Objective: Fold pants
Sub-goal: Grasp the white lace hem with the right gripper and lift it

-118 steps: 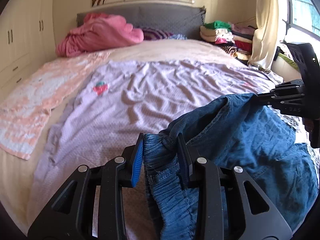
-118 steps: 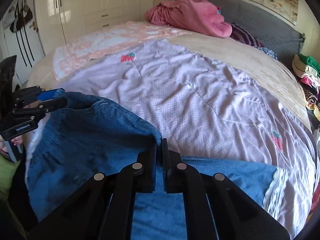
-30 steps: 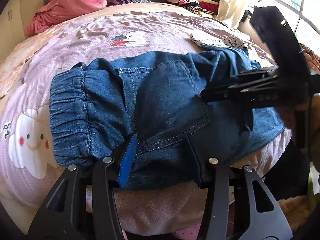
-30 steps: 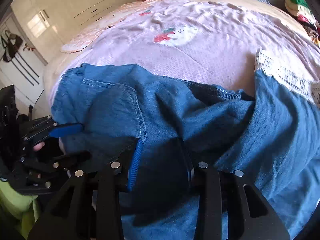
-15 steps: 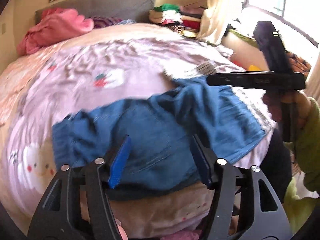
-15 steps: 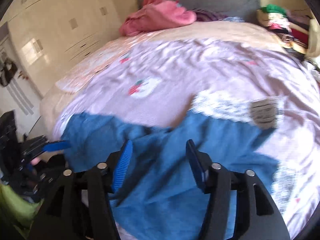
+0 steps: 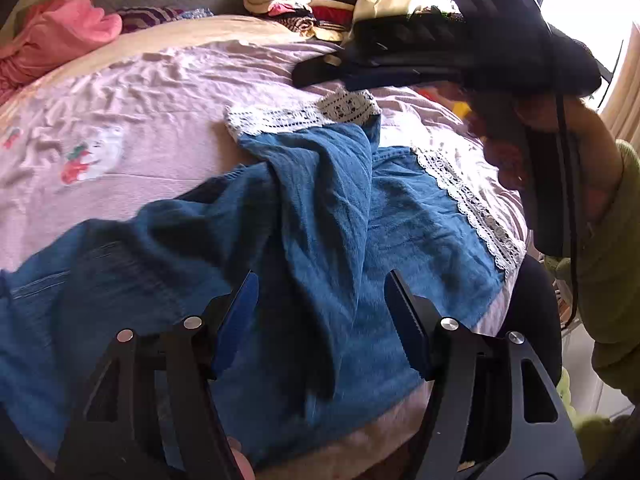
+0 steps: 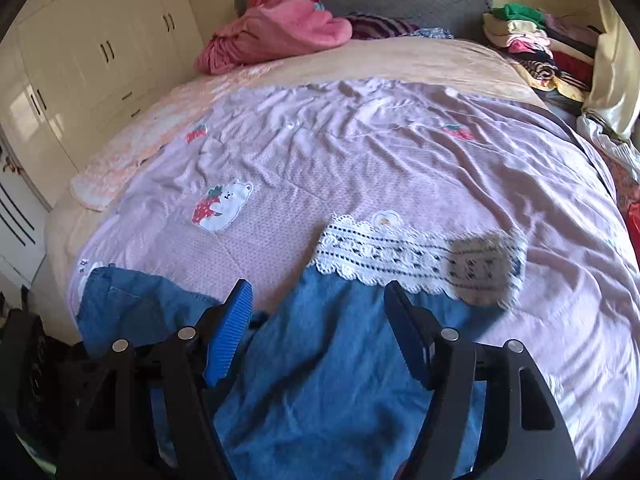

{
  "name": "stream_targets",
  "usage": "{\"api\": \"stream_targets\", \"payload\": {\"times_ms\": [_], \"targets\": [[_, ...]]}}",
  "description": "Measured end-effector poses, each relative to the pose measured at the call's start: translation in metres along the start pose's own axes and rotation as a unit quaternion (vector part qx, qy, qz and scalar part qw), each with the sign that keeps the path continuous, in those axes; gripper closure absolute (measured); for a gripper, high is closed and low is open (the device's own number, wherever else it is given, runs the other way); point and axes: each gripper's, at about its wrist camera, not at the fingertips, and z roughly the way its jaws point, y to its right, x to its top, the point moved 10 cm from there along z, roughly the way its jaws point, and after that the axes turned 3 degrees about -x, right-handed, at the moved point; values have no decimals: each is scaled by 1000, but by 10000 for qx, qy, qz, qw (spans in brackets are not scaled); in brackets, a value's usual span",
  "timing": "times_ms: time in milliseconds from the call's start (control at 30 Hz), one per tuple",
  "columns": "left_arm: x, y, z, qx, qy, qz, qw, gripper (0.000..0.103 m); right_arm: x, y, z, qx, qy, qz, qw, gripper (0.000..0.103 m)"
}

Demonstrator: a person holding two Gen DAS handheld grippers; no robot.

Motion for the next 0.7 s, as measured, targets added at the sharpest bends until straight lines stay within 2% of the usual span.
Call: {"api": "stream_targets", "payload": {"times_ms": [133,200,233,333,567,633,667,700], "targets": [[2,-3,17,-55,-91,-121,9999,57,8,-3,33,-107,-299,-120,9994,36],[3,-3,24,-100,-146,-162,9997,71,12,-1,49,-251,-438,-166,9986,36],[3,-3,26,-127,-155,-179,9996,74,13,0,60,-350,-521,-221,9978,36],[0,-2,33,-183,-199,-155,9995,79,18,2,82,-498,-657,-265,9962,36],[-5,-2,37,-291,-215,-128,9993,79,27,10,132,-782,-1002,-116,9918,37],[-5,-3,37,-314,-207,-134,9992,79,26,16,141,-852,-1030,-78,9910,52],[-5,-4,37,-335,-203,-153,9991,79,26,20,143,-909,-1004,-66,9908,64],[-5,-4,37,-351,-198,-161,9991,79,26,23,143,-882,-979,-35,9913,71]]}}
